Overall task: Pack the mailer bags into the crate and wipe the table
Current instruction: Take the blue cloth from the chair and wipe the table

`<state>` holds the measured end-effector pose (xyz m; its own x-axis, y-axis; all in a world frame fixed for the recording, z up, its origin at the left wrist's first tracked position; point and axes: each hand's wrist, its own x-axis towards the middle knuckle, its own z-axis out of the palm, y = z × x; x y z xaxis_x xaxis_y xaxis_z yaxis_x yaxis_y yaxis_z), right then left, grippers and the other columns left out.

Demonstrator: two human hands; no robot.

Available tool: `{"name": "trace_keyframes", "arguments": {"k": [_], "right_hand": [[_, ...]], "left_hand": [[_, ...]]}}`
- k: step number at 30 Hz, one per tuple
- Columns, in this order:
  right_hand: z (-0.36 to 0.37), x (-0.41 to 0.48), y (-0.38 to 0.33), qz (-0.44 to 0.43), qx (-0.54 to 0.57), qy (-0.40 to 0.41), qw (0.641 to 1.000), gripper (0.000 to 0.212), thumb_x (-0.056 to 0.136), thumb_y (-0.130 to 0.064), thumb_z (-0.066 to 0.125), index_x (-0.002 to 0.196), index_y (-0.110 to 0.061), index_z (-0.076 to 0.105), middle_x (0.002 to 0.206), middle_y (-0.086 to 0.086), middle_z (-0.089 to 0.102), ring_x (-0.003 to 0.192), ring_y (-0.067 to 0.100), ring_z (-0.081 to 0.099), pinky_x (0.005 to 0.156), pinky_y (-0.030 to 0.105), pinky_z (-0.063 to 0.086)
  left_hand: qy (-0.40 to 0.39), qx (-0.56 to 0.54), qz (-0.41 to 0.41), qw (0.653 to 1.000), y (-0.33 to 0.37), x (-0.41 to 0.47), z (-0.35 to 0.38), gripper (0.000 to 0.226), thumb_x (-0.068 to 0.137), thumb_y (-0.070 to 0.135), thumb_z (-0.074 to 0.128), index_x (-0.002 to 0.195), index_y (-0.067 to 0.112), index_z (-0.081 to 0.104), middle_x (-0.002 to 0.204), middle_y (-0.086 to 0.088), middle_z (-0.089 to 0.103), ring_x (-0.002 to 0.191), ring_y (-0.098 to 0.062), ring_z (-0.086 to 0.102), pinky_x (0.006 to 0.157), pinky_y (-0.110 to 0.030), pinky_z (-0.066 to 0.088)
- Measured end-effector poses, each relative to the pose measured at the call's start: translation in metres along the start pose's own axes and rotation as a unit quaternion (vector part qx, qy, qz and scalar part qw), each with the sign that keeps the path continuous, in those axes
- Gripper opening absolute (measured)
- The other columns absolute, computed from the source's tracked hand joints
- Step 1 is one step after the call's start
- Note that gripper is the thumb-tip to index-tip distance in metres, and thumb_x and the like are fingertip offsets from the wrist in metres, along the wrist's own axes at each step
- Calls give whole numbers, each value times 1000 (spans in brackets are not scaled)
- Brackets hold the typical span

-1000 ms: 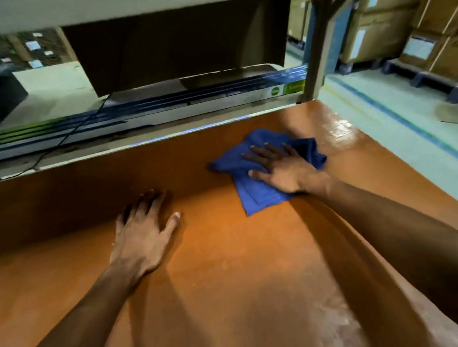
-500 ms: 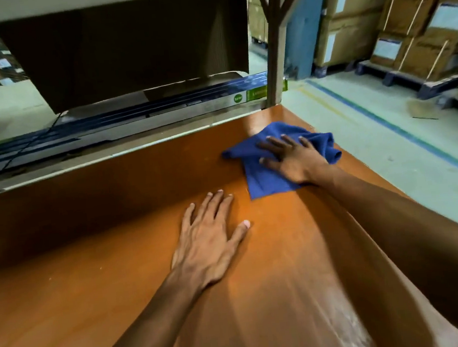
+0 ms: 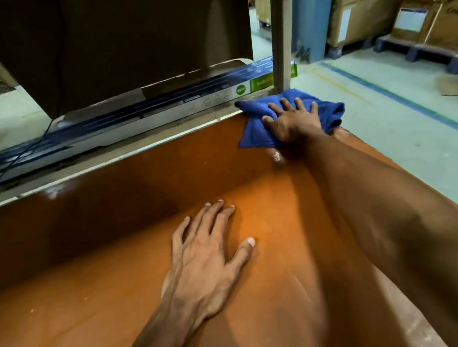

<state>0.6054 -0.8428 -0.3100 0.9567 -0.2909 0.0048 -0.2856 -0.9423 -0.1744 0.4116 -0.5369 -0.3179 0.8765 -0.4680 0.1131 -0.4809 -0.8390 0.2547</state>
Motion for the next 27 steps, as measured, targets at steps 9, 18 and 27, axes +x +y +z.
{"name": "trace_keyframes", "arguments": {"k": [9,18,27], "right_hand": [[-1,-133,45,-44,-25,-6,999,62,93,-72,15,151,-50,13,164,-12,8,151,23,6,118,59,2],[-5,-267,49,-106,-41,-19,993,67,86,-77,8,149,-54,12,163,-16,10,151,20,10,119,56,6],[2,-382,-3,-158,-62,-43,984,67,87,-75,8,150,-52,7,164,-15,8,151,18,6,120,54,3]], "left_hand": [[22,2,-1,1000,-1,-1,8,66,91,70,27,148,38,32,157,13,28,147,-5,16,121,-37,9],[36,64,48,996,5,-73,-19,55,97,58,24,138,29,47,141,6,50,132,-13,42,111,-38,27],[-41,33,-12,999,-6,-177,-16,80,85,73,8,154,34,23,163,8,17,150,-11,10,121,-46,8]]}}
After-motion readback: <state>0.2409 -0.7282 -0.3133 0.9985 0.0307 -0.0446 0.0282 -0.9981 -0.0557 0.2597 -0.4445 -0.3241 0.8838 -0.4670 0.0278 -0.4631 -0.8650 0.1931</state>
